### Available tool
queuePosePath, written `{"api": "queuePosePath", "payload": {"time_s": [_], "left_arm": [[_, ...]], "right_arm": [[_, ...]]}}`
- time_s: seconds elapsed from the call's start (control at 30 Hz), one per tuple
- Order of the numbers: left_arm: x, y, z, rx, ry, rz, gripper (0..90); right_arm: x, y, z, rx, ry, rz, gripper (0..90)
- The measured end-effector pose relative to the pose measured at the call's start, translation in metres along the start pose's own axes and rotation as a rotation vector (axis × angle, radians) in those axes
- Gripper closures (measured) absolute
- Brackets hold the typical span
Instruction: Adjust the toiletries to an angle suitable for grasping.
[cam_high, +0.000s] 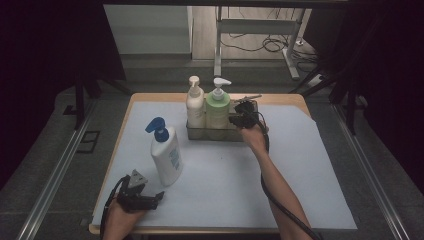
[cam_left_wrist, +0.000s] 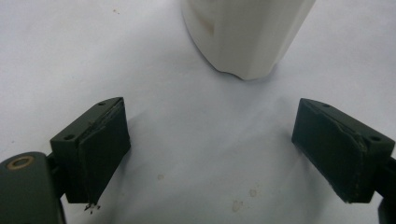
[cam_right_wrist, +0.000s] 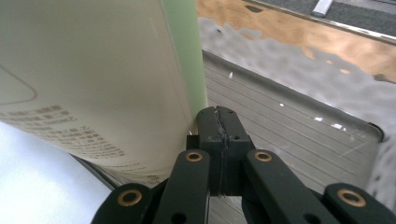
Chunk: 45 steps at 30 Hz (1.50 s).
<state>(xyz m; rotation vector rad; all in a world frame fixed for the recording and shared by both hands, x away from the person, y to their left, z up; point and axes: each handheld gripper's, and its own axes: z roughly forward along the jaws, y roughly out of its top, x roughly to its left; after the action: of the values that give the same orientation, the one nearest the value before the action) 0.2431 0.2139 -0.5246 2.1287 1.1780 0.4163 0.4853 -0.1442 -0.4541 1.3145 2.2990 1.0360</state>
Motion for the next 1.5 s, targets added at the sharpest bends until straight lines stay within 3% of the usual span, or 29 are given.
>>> {"api": "queuePosePath", "payload": {"time_s": [0.17,0.7,0.97,1.5], "left_arm": [[0.0,0.0,0.0,0.001,-0.001,0.0,10.7],[0.0,0.0,0.0,0.0,0.0,0.0,10.7],[0.0,0.0,0.0,0.0,0.0,0.0,10.8],[0.0,0.0,0.0,0.0,0.0,0.0,10.8]], "right_arm": [[0.005,0.001,0.004,0.005,0.016,-0.002,89.3],[0.01,0.0,0.005,0.016,-0.001,-0.004,88.6],[0.007,-0.002,-0.007,-0.007,0.004,-0.009,73.9],[0.015,-0.011,-0.04,-0.035,0.035,-0.091,39.7]]}}
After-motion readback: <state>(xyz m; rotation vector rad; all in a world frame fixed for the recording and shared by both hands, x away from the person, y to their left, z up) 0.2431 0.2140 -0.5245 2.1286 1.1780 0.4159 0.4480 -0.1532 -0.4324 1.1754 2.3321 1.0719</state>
